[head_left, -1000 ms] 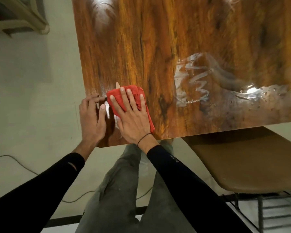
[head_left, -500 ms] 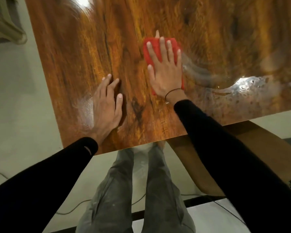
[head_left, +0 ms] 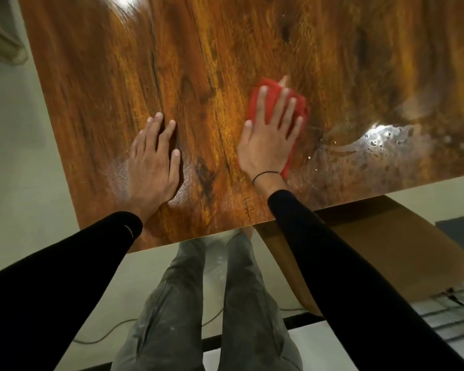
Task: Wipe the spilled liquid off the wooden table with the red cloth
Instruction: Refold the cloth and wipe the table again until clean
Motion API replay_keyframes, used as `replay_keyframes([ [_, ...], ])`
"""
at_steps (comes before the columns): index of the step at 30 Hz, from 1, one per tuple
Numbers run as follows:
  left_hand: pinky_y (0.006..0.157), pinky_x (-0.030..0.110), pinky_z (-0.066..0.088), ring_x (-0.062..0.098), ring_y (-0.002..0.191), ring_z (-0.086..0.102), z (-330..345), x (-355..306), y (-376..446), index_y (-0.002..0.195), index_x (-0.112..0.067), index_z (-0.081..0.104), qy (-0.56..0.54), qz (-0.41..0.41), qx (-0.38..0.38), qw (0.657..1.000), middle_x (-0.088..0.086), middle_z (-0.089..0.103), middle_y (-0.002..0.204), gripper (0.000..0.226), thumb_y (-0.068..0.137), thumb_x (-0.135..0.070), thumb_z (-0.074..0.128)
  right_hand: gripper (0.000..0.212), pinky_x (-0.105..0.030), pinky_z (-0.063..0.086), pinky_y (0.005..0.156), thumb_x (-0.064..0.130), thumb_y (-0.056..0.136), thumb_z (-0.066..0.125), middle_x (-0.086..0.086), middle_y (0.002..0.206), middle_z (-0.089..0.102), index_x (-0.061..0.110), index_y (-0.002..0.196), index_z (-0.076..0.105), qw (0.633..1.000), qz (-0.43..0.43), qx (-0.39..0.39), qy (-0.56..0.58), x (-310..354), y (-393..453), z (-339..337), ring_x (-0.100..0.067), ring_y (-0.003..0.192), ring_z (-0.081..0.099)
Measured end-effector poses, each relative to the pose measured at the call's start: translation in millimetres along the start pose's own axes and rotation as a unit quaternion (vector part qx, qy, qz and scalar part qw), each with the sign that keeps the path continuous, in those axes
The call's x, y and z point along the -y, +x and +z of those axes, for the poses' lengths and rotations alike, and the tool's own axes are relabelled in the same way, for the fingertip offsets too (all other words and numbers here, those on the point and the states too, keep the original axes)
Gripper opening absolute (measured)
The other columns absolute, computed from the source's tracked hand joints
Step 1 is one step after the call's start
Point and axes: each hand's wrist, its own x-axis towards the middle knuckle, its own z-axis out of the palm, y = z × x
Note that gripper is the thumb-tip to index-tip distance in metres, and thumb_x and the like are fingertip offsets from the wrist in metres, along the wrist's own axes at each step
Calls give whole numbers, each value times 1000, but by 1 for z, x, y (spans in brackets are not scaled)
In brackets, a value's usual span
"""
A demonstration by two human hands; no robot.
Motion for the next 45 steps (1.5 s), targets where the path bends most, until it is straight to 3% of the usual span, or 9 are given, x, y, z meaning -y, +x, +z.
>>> replay_keyframes([
  [5,138,48,18,29,170,20,6,1,0,171,-13,34,16,10,-20,1000,13,26,181,55,117,-24,41,76,-67,11,138,46,114,37,-21,189,3,23,183,16,984,-176,23,15,43,-79,21,-42,176,5],
  [14,137,51,22,29,170,20,7,2,1,171,-13,33,23,14,-22,999,13,25,182,57,116,-27,39,74,-68,10,138,47,115,40,-13,190,0,29,183,17,969,-237,61,21,-22,-113,25,-37,177,3],
  [19,138,48,17,27,171,16,6,3,1,172,-14,31,21,8,-6,1000,12,22,183,58,117,-28,40,76,-68,8,139,50,114,37,-17,190,2,27,183,13,993,-118,27,-14,-83,-60,7,-40,176,5],
  [25,139,45,13,27,171,16,5,4,1,172,-13,32,17,7,-8,1000,12,22,183,58,118,-29,40,77,-70,12,138,47,114,34,-22,189,6,22,183,12,997,69,-17,-7,-37,-21,4,-44,175,9],
  [28,139,42,11,27,171,16,7,5,1,172,-13,32,18,8,-13,1000,12,22,183,58,118,-30,40,75,-71,13,137,48,115,33,-24,188,6,21,183,13,1000,-5,-14,-11,-14,-31,10,-45,175,9],
  [32,138,46,14,28,171,17,7,4,0,171,-14,33,14,9,-17,1000,12,23,182,58,117,-30,39,75,-71,10,137,46,114,37,-22,189,5,22,182,17,979,-199,32,4,0,-81,18,-43,175,6],
  [38,137,50,18,28,171,17,9,3,1,171,-15,32,14,7,-20,1000,11,23,182,57,117,-31,41,72,-69,8,138,50,117,33,-18,190,4,28,183,16,923,-371,94,-38,-79,-104,12,-41,176,5],
  [42,137,49,18,28,171,17,10,3,0,171,-16,32,17,13,-24,999,11,23,182,57,118,-33,39,73,-65,3,140,55,116,23,-14,190,-5,29,183,11,925,-363,83,-81,-160,-67,-7,-39,176,1],
  [45,138,48,17,27,171,16,13,3,-1,171,-16,31,17,14,-25,999,11,22,182,57,118,-35,38,77,-69,11,138,52,114,33,-14,190,0,27,183,12,941,-319,80,-80,-199,-39,-21,-40,176,6],
])
